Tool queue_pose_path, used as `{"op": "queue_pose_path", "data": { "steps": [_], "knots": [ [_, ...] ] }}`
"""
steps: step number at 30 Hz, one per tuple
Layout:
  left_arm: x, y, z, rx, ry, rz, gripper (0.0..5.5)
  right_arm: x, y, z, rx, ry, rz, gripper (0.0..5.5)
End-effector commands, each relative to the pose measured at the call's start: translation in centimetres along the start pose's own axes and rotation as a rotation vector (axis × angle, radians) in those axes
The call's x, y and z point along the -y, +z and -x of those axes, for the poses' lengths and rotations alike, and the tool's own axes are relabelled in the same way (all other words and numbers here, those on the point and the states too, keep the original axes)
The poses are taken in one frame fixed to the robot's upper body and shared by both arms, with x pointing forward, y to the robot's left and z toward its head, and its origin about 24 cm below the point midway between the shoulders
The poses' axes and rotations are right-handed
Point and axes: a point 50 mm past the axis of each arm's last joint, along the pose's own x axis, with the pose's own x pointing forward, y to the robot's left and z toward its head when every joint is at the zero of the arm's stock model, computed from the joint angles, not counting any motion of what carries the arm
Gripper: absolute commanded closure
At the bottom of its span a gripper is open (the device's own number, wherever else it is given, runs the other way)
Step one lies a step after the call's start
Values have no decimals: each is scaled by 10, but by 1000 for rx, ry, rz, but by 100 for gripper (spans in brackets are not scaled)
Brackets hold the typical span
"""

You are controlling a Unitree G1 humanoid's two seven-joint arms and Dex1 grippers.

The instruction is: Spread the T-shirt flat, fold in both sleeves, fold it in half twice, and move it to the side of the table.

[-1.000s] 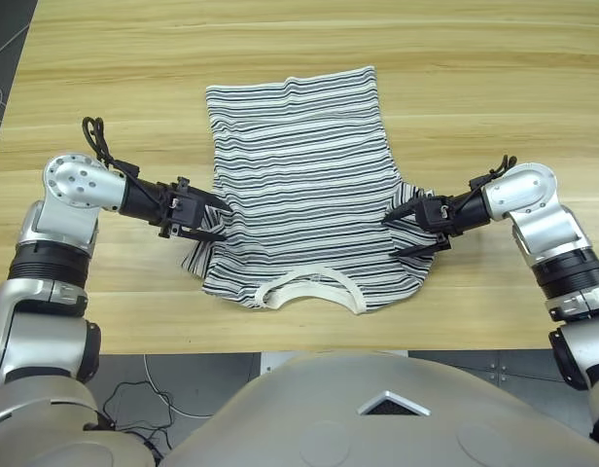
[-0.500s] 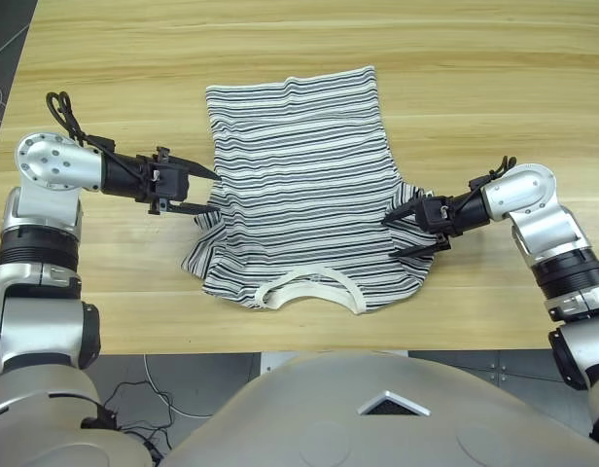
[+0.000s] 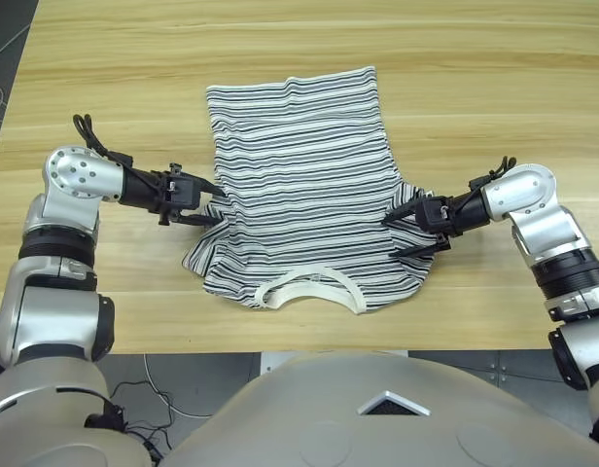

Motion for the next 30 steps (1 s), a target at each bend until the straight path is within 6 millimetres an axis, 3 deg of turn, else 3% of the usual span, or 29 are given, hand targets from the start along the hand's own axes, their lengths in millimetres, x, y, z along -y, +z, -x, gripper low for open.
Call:
{"op": "queue_pose_path", "data": {
  "steps": [1, 4, 11, 16, 27, 30],
  "knots": [
    [7, -9, -19, -52, -48, 57, 298, 1, 2, 2, -1, -4, 11, 225],
    [14, -23, -16, -156, -46, 97, 298, 1, 2, 1, -5, -2, 11, 225],
    [22, -43, 15, -280, 12, 155, 298, -1, -4, 0, -40, 1, 3, 225],
    [26, -48, 28, -308, 18, 172, 298, 0, -4, 0, -44, 2, 1, 225],
    [11, -42, 75, -309, 158, 172, 298, 2, -6, -4, -69, 12, 4, 225],
    [11, -40, 72, -278, 161, 166, 298, 3, -2, -2, -31, 5, 2, 225]
  ]
}}
